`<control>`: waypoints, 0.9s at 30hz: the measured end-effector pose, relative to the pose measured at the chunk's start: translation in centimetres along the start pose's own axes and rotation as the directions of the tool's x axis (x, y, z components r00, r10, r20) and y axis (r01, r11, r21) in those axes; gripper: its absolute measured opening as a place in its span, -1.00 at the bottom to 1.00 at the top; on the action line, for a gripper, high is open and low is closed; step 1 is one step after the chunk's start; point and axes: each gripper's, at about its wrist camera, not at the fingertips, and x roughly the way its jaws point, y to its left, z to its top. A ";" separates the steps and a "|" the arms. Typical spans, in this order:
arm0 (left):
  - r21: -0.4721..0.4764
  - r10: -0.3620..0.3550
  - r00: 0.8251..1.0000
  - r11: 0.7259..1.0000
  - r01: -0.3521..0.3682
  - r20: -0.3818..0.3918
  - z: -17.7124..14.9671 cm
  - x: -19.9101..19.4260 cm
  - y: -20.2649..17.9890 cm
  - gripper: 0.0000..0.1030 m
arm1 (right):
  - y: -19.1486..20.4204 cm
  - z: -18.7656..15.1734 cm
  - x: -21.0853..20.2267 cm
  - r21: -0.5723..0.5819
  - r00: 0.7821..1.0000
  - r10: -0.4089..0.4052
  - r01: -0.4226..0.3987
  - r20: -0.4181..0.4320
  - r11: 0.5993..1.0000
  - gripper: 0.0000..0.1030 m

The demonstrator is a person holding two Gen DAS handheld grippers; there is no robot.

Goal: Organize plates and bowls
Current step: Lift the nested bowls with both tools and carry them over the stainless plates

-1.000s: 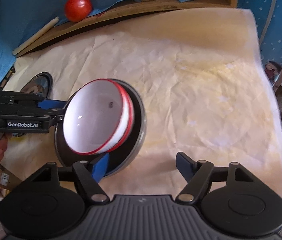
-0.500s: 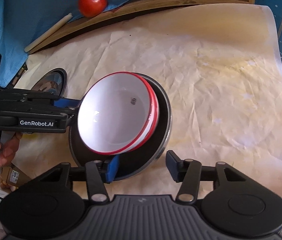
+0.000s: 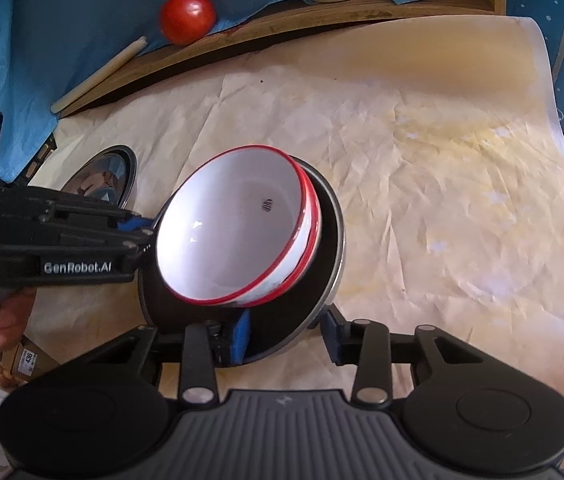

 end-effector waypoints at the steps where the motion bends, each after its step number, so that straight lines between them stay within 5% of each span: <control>1: 0.001 0.002 1.000 1.000 -0.002 0.002 0.0 0.0 0.0 -0.69 | 0.0 0.0 0.0 0.002 1.000 0.001 -0.001 0.002 1.000 -0.20; 27: -0.061 -0.017 0.998 0.998 0.020 0.053 -0.7 -1.0 -0.1 -0.71 | -0.2 -0.5 -0.7 0.028 1.000 -0.006 0.006 0.021 1.000 -0.26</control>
